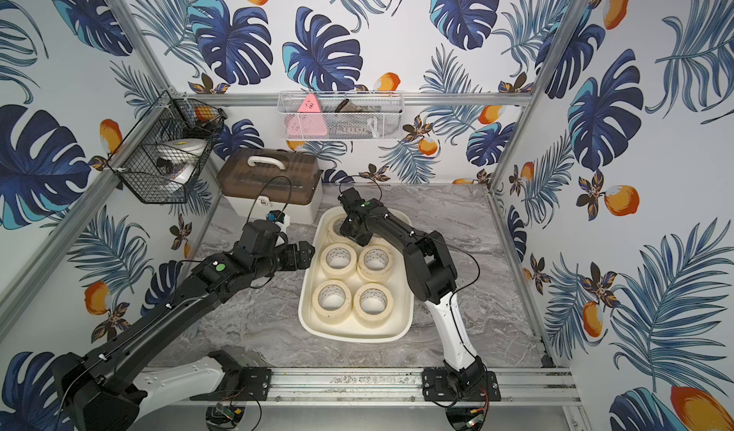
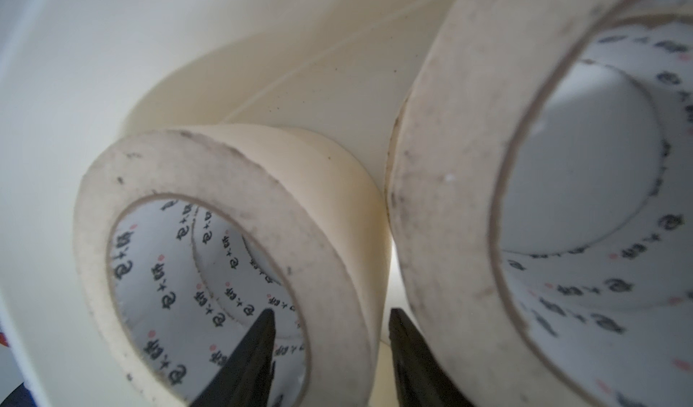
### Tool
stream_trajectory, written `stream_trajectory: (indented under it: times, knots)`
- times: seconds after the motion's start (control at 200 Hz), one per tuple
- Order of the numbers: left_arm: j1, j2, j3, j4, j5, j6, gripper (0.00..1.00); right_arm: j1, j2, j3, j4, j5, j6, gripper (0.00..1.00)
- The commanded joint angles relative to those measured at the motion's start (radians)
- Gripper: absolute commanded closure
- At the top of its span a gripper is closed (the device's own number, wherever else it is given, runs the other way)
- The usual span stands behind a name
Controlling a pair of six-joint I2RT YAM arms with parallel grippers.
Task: Take out the art tape in the storage box
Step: Pick up the art tape from the storage box, then place the art tape at the center of the board.
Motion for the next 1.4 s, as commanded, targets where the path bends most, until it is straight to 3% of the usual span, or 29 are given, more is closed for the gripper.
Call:
stream_trajectory:
  times: [0.0,0.325,0.5,0.816,1.086,1.396]
  knots:
    - [-0.001,0.004,0.007,-0.003,-0.008,-0.005,0.07,0.000,-0.019,-0.010,-0.011,0.052,-0.008,0.56]
    - [-0.001,0.014,0.002,0.005,-0.006,-0.005,0.07,0.002,-0.081,-0.033,-0.022,0.093,-0.073,0.88]
    - [0.001,0.012,-0.004,0.009,-0.006,-0.004,0.07,0.001,-0.104,-0.024,-0.041,0.091,-0.119,1.00]
    - [0.000,0.039,0.039,-0.013,0.006,0.045,0.09,0.020,-0.189,-0.009,-0.128,0.074,-0.251,1.00]
    - [-0.004,0.118,0.156,-0.071,0.026,0.096,0.15,0.082,-0.290,-0.047,-0.190,0.092,-0.335,1.00]
    - [-0.013,0.209,0.211,-0.087,0.010,0.097,0.29,0.168,-0.357,-0.075,-0.229,0.093,-0.338,1.00]
